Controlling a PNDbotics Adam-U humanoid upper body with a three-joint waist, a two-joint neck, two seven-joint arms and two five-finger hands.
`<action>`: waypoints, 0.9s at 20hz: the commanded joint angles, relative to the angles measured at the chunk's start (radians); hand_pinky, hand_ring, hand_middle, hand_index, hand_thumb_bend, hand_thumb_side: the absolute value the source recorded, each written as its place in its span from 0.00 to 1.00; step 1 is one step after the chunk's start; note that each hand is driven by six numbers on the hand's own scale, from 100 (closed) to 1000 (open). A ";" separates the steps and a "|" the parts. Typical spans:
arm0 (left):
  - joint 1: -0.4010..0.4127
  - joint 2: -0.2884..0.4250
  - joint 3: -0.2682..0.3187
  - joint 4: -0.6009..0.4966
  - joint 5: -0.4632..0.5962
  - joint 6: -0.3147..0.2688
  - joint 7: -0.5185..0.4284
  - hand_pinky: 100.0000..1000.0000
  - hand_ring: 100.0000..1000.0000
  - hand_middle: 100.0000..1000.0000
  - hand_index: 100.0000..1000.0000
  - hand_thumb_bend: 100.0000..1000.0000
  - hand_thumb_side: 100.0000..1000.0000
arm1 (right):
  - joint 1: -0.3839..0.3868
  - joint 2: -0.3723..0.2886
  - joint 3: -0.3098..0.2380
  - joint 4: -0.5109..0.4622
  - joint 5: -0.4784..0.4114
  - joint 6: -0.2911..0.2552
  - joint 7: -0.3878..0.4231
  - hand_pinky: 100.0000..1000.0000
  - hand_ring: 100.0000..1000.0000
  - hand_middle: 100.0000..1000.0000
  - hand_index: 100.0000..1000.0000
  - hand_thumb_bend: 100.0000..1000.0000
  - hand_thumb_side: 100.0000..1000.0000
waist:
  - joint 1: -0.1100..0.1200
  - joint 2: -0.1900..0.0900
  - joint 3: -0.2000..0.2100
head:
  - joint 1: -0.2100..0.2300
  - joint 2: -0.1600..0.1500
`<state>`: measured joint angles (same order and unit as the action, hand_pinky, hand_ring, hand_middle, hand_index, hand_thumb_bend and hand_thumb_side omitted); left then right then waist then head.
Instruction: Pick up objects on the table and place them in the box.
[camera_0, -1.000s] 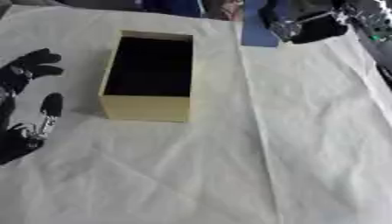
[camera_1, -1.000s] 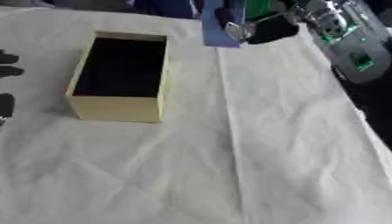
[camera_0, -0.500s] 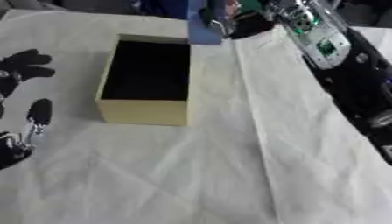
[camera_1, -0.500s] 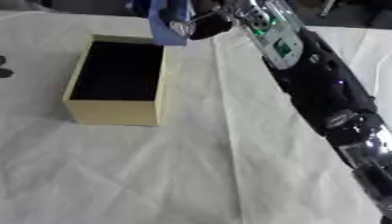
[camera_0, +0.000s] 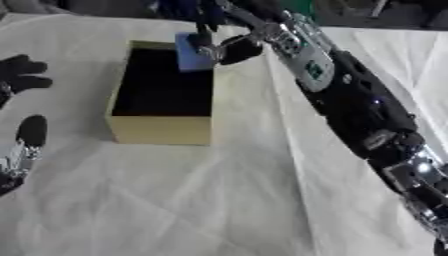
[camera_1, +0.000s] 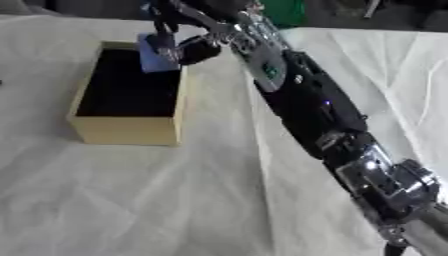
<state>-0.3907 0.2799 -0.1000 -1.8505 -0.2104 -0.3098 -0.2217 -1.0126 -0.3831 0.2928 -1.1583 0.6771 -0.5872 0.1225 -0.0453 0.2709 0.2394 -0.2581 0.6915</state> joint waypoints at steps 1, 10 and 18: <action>-0.016 0.003 0.002 -0.021 0.006 -0.001 -0.003 0.86 0.76 0.79 0.94 0.11 0.53 | -0.019 0.007 0.008 0.006 0.048 -0.024 0.007 0.65 0.72 0.39 0.63 0.00 0.11 | 0.006 -0.016 0.001 | -0.004 -0.011; -0.011 0.005 0.008 -0.019 0.001 0.002 -0.001 0.86 0.76 0.79 0.94 0.10 0.54 | -0.006 -0.024 -0.026 0.000 0.049 -0.008 -0.004 0.68 0.78 0.54 0.75 0.00 0.11 | 0.006 -0.016 -0.011 | 0.008 -0.012; 0.000 0.012 0.024 -0.014 -0.015 0.006 0.007 0.86 0.76 0.79 0.94 0.10 0.55 | 0.067 -0.141 -0.074 -0.126 -0.164 0.065 -0.033 0.68 0.79 0.53 0.75 0.00 0.16 | 0.003 -0.010 -0.037 | 0.042 -0.014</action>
<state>-0.3852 0.2730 -0.0870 -1.8502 -0.2222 -0.3056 -0.2183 -0.9300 -0.4775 0.2366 -1.2391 0.5548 -0.5353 0.0935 -0.0453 0.2778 0.2015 -0.2239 0.6876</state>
